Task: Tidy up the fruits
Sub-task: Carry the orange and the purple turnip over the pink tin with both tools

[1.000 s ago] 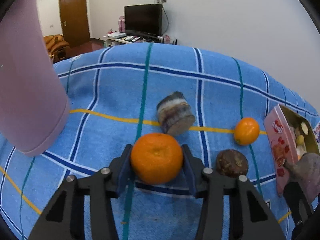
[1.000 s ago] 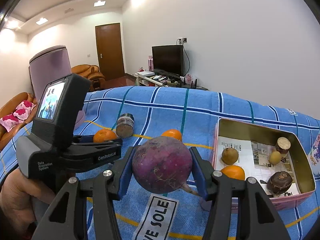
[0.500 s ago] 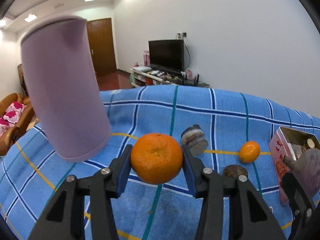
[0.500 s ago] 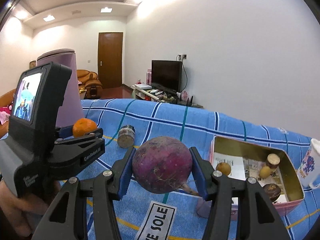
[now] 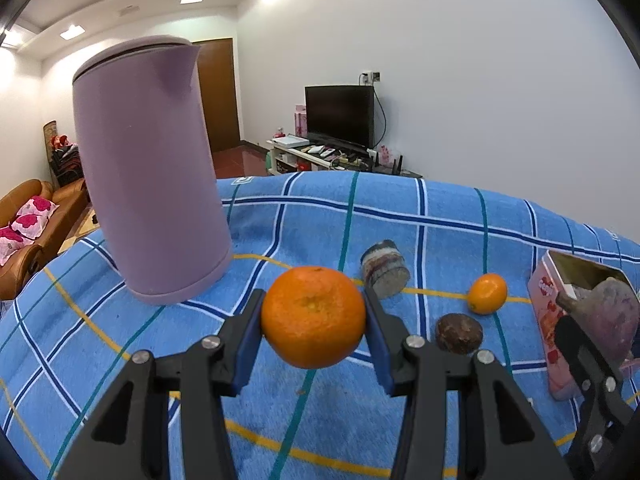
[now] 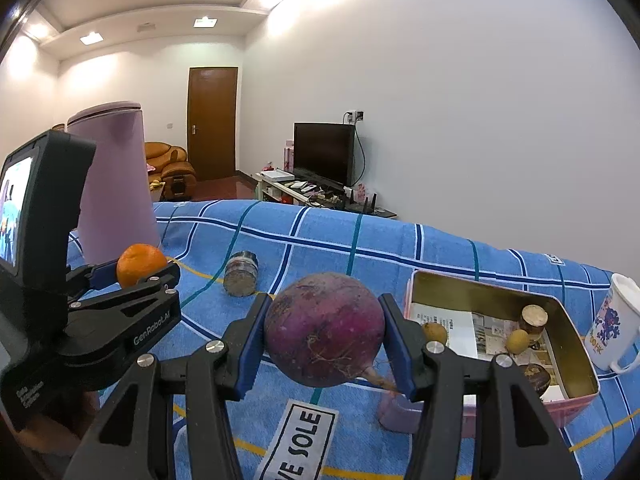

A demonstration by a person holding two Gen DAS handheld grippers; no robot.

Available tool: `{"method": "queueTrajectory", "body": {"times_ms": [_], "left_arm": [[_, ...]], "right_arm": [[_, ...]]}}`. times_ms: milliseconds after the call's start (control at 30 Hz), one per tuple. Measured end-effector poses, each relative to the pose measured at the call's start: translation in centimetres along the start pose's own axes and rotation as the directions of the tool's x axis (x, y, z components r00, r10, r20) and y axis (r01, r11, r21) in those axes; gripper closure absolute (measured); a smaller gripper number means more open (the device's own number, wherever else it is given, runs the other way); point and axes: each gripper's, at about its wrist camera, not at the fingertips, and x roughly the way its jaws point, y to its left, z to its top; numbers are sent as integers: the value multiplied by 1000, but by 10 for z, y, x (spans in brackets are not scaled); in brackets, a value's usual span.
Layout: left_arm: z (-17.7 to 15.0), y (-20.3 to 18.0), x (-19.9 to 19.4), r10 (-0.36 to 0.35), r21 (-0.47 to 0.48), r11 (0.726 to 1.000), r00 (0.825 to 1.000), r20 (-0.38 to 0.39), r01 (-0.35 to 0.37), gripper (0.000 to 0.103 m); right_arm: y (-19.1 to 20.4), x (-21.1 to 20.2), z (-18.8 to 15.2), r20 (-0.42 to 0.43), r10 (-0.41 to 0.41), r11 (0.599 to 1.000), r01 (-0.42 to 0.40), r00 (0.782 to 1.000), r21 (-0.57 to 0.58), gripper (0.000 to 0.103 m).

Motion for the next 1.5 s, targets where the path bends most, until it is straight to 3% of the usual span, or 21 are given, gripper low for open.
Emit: {"method": "queueTrajectory", "body": {"times_ms": [1500], "left_arm": [[-20, -29, -30, -20, 33, 999, 1000, 5, 19, 54]], "right_arm": [[-32, -17, -10, -30, -25, 998, 27, 999, 54, 48]]}}
